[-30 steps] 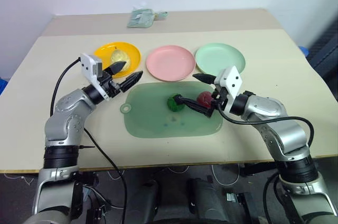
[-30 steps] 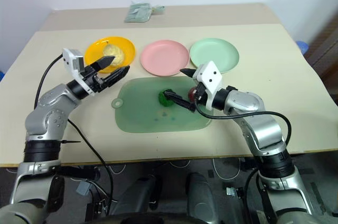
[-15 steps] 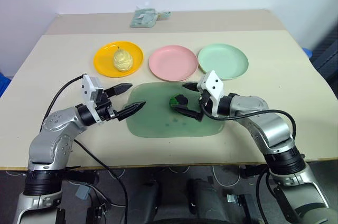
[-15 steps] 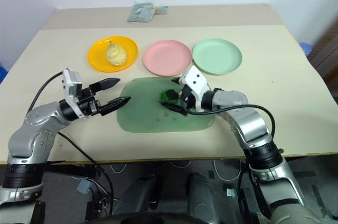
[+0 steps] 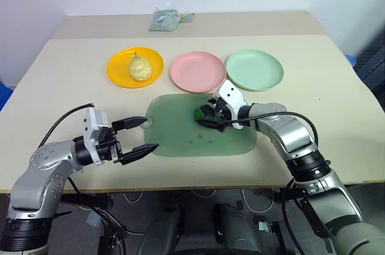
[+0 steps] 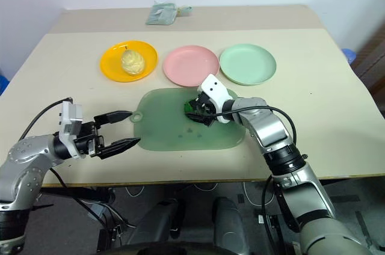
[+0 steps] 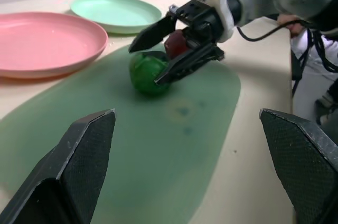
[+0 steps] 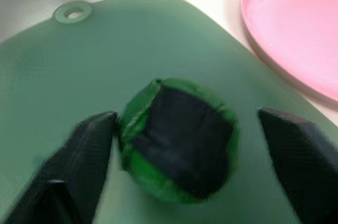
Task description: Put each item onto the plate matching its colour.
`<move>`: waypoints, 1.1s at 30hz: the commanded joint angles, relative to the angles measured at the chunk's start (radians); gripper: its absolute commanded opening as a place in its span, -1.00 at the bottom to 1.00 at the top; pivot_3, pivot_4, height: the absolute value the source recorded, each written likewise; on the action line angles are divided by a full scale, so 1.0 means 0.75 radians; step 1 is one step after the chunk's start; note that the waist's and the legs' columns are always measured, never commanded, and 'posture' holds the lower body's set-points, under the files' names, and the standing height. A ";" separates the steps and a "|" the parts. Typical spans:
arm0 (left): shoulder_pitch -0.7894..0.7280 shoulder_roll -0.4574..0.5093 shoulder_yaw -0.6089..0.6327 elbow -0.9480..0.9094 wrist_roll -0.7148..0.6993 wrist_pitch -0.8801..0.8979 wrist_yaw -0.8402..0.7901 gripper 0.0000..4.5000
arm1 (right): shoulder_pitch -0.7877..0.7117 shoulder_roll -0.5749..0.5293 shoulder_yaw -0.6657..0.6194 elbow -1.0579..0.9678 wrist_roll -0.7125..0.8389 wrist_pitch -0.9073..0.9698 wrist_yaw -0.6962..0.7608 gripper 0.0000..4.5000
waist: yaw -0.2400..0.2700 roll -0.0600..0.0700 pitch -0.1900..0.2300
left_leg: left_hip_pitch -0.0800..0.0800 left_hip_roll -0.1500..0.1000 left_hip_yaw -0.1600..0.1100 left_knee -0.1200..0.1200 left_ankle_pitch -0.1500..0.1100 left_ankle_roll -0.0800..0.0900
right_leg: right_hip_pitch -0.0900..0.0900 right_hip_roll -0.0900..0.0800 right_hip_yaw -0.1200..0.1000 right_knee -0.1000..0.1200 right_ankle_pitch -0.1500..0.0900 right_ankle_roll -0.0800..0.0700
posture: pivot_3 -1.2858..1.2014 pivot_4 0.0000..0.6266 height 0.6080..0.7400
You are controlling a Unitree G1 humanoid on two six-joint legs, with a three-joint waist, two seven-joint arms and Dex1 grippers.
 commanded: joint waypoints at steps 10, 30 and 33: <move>0.023 -0.010 0.047 -0.037 -0.031 -0.067 0.006 1.00 | -0.157 0.036 -0.261 -0.086 0.207 0.117 0.058 -0.34 | -0.001 0.002 0.001 | 0.000 0.000 0.000 0.000 0.000 0.000 | 0.000 0.000 0.000 0.000 0.000 0.000 | 0.03 -0.52 1.00; 0.086 -0.123 0.037 -0.148 -0.006 -0.116 0.195 1.00 | -0.808 0.049 -0.456 1.759 -0.221 -1.065 -0.338 0.09 | -0.070 0.004 0.002 | 0.001 0.004 0.006 -0.012 0.005 -0.008 | -0.003 0.003 0.006 -0.008 0.004 0.000 | 0.03 -0.52 1.00; 0.114 -0.122 0.042 -0.168 -0.009 -0.118 0.212 1.00 | -0.818 0.057 -0.468 1.763 -0.237 -1.083 -0.330 0.70 | -0.070 0.004 0.002 | 0.002 0.005 0.006 -0.012 0.002 -0.003 | -0.003 0.005 0.008 -0.008 0.005 0.000 | 0.03 -0.52 1.00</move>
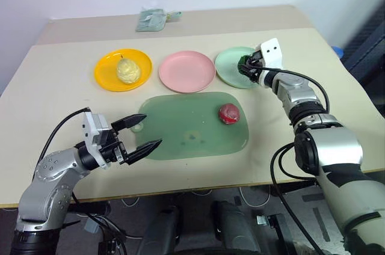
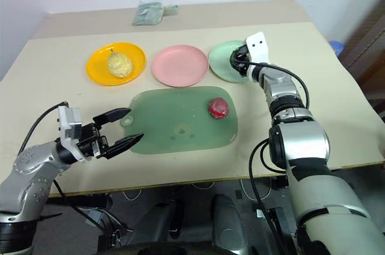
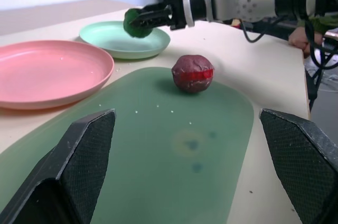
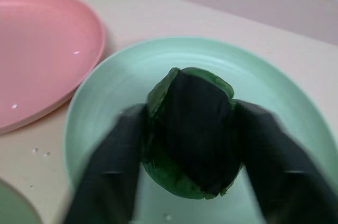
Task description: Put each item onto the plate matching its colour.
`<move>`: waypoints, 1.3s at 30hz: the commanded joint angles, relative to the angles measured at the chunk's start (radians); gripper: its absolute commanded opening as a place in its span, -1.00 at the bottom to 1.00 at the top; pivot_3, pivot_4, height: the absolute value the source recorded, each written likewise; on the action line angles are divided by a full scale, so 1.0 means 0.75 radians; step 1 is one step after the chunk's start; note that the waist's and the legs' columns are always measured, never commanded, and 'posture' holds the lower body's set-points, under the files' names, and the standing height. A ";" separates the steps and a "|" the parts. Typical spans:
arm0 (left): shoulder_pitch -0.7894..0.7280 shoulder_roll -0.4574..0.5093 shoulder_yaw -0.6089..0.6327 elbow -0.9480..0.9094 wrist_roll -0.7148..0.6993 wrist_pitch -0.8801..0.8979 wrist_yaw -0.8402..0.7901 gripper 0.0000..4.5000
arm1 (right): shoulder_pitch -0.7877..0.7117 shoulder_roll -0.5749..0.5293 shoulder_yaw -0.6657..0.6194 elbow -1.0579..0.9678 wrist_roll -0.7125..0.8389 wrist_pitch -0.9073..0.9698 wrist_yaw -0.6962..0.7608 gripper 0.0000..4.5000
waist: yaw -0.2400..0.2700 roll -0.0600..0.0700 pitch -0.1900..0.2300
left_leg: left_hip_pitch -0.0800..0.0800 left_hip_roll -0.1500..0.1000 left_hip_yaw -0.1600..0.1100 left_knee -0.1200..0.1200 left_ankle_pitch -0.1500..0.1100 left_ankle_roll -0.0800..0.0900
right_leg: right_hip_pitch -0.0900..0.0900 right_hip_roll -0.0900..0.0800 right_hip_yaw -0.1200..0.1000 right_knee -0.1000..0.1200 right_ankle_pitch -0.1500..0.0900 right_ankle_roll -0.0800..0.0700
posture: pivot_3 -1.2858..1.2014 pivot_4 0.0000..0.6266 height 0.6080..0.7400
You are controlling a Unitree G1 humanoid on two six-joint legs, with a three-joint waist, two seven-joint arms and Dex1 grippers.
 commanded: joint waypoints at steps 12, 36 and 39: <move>-0.004 0.007 0.002 -0.019 -0.008 -0.030 0.006 1.00 | 0.033 -0.083 -0.146 -0.276 0.131 0.003 0.476 0.96 | 0.009 0.000 0.000 | 0.000 0.000 0.000 0.000 0.000 0.000 | 0.000 0.003 0.000 0.000 0.000 0.000 | 0.03 -0.52 1.00; -0.106 0.060 -0.019 0.073 -0.021 0.000 -0.089 1.00 | 0.907 -0.206 -0.001 -1.622 0.449 1.055 0.674 0.96 | 0.045 0.003 -0.001 | 0.000 0.001 0.005 0.004 -0.001 0.002 | -0.001 0.000 0.005 0.002 0.000 0.000 | 0.03 -0.52 1.00; -0.087 0.060 -0.013 0.053 -0.024 0.003 -0.075 1.00 | 0.910 -0.210 0.021 -1.626 0.457 1.078 0.684 0.96 | 0.044 0.003 -0.001 | 0.000 0.001 0.005 0.004 -0.001 0.002 | 0.000 0.000 0.005 0.002 0.000 0.000 | 0.03 -0.52 1.00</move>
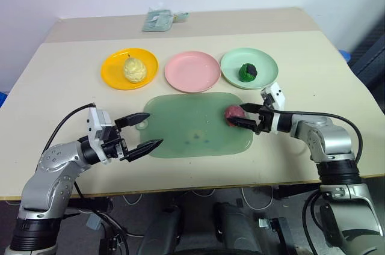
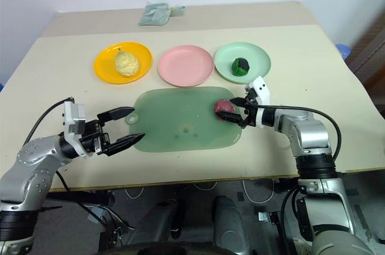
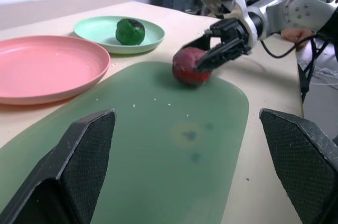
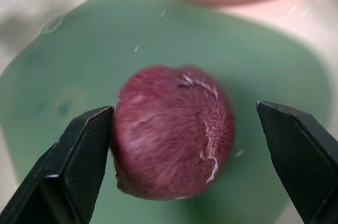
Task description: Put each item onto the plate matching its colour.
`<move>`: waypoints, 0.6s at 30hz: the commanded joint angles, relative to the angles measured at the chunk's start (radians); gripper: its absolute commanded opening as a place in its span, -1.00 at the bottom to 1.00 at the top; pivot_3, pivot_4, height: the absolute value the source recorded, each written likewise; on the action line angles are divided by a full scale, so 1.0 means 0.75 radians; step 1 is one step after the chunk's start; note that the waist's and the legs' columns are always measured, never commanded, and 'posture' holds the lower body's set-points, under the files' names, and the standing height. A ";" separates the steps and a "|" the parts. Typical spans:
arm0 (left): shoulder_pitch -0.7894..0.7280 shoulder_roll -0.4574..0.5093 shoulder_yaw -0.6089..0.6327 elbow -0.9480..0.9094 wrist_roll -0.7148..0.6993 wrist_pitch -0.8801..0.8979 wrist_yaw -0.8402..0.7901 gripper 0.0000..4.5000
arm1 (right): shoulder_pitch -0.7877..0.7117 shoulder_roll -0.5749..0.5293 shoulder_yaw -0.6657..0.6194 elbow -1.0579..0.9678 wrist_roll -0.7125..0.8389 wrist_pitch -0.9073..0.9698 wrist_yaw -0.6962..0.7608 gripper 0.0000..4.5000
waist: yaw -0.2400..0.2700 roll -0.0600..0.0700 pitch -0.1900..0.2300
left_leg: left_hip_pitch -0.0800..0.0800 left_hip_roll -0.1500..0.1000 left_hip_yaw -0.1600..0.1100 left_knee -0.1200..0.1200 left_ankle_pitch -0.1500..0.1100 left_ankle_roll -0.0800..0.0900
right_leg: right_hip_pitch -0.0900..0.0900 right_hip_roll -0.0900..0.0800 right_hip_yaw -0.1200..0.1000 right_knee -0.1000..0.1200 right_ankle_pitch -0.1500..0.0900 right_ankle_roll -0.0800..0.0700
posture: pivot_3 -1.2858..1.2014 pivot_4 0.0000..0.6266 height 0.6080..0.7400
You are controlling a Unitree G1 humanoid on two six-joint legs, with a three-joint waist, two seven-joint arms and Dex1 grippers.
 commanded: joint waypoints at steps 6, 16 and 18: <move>0.056 0.010 0.055 -0.098 -0.027 0.004 0.038 1.00 | -0.022 -0.018 0.035 -0.055 0.031 0.011 0.025 0.64 | 0.001 0.000 0.000 | 0.000 0.000 0.000 0.000 0.000 0.000 | 0.000 0.000 0.000 0.000 0.000 0.000 | 0.03 -0.52 1.00; 0.093 -0.004 0.076 -0.133 -0.030 0.001 0.073 1.00 | -0.278 0.151 0.030 0.031 0.045 -0.187 -0.024 0.06 | -0.004 0.000 0.000 | 0.000 0.001 0.001 0.000 0.000 0.000 | 0.000 0.001 0.000 0.000 0.000 0.000 | 0.03 -0.52 1.00; 0.094 -0.008 0.077 -0.135 -0.027 -0.003 0.081 1.00 | -0.402 0.240 0.040 0.209 -0.013 -0.330 -0.088 0.06 | -0.008 0.000 0.000 | 0.000 0.001 0.001 0.000 0.000 0.000 | 0.000 0.001 0.000 0.000 0.000 0.000 | 0.03 -0.52 1.00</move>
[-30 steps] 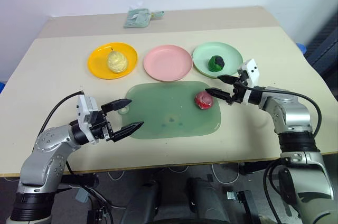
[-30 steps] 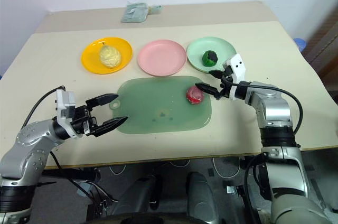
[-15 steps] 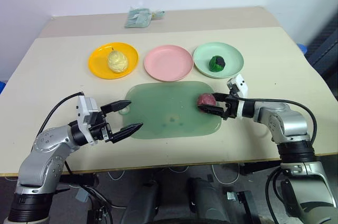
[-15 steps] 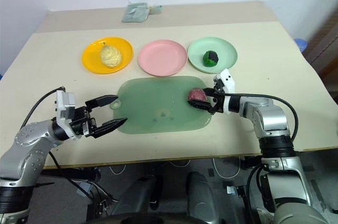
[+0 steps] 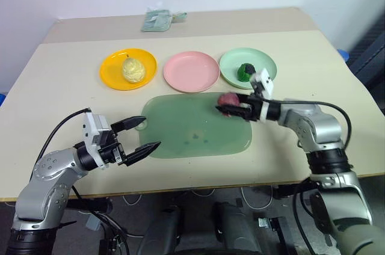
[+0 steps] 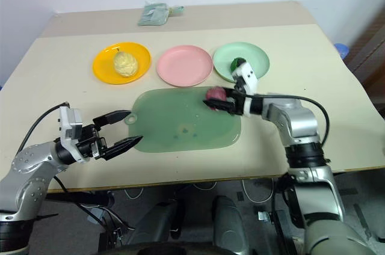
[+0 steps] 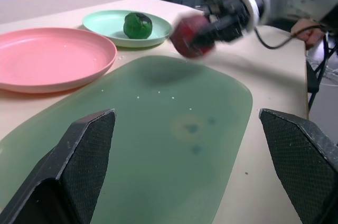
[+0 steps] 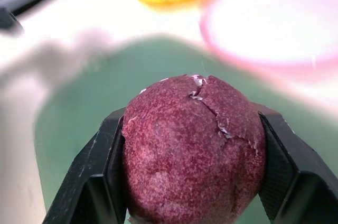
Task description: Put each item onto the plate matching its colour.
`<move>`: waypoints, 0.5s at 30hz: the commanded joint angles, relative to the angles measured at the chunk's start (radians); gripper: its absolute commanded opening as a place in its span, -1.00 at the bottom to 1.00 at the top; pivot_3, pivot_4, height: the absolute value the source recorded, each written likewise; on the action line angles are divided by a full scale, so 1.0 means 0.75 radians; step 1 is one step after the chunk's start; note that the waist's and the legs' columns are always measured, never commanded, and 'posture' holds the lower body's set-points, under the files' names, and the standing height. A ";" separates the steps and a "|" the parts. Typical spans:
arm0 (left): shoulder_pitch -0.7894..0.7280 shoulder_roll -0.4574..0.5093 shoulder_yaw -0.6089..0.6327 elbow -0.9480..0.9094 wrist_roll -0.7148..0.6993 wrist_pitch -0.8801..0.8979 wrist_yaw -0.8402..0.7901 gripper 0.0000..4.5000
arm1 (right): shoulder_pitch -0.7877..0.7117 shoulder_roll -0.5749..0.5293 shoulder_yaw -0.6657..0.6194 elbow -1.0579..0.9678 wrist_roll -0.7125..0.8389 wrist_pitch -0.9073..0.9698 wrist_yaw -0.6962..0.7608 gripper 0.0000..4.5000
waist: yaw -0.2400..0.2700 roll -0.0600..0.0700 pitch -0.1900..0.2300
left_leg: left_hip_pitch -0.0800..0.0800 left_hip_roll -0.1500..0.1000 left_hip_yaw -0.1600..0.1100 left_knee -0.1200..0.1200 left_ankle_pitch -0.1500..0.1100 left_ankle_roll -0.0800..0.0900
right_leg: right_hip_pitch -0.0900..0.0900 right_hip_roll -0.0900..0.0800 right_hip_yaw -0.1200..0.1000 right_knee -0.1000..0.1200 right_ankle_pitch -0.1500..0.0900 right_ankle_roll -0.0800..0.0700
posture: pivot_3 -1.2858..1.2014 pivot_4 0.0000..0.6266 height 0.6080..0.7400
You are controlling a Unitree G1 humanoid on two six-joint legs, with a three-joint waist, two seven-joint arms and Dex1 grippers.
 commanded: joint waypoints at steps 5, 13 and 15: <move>0.011 -0.018 0.031 -0.073 -0.015 -0.026 0.042 1.00 | -0.490 0.291 -0.037 0.853 -0.198 -0.689 -0.287 0.06 | 0.002 0.000 0.000 | 0.000 0.000 0.000 0.000 0.000 0.000 | 0.000 0.002 0.000 0.000 0.000 0.000 | 0.03 -0.52 1.00; 0.088 -0.038 0.072 -0.140 0.044 -0.058 0.165 1.00 | -0.742 0.415 -0.038 1.432 -0.399 -1.094 -0.678 0.29 | -0.005 0.000 0.000 | 0.000 0.000 0.001 -0.002 0.002 -0.004 | -0.002 0.004 0.003 0.000 0.001 -0.001 | 0.03 -0.52 1.00; 0.109 -0.053 0.082 -0.162 0.065 -0.073 0.211 1.00 | -0.764 0.434 -0.055 1.473 -0.416 -1.095 -0.731 0.70 | -0.007 0.000 0.000 | 0.000 0.000 0.002 -0.003 0.003 -0.005 | -0.004 0.005 0.005 0.002 0.001 -0.001 | 0.03 -0.52 1.00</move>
